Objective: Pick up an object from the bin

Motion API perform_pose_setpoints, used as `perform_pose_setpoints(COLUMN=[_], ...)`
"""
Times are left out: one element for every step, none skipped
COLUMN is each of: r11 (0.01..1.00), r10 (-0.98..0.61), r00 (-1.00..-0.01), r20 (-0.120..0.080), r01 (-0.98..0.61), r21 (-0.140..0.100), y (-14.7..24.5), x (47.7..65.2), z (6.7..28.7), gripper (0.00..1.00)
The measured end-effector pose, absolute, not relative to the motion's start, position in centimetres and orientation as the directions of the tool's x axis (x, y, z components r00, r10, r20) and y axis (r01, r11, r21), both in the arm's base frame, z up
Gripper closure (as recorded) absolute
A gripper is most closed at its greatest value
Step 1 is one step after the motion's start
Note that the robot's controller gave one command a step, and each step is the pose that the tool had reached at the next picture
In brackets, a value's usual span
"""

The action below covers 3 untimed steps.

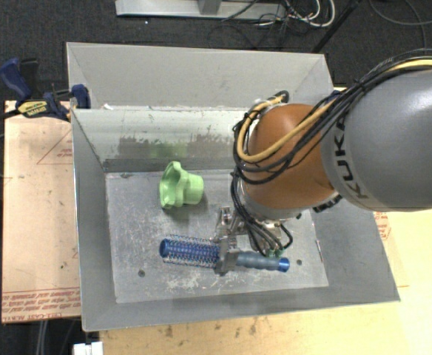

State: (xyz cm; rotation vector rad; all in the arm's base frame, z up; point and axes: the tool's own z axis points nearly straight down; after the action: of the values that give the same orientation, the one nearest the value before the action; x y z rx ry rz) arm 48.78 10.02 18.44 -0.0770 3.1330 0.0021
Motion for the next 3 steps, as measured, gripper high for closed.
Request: perform_pose_setpoints(r11=[0.998, 0.998, 0.994], r10=[-0.063, -0.065, -0.105], r00=[-0.998, -0.998, -0.994], r20=[-0.01, -0.002, 0.008], r01=[-0.063, -0.065, -0.105], r21=[0.002, 0.001, 0.0], y=[9.7, 9.7, 9.8], x=[49.4, 49.3, 48.0], z=[27.9, 27.5, 15.6], gripper=[1.0, 0.0, 0.0])
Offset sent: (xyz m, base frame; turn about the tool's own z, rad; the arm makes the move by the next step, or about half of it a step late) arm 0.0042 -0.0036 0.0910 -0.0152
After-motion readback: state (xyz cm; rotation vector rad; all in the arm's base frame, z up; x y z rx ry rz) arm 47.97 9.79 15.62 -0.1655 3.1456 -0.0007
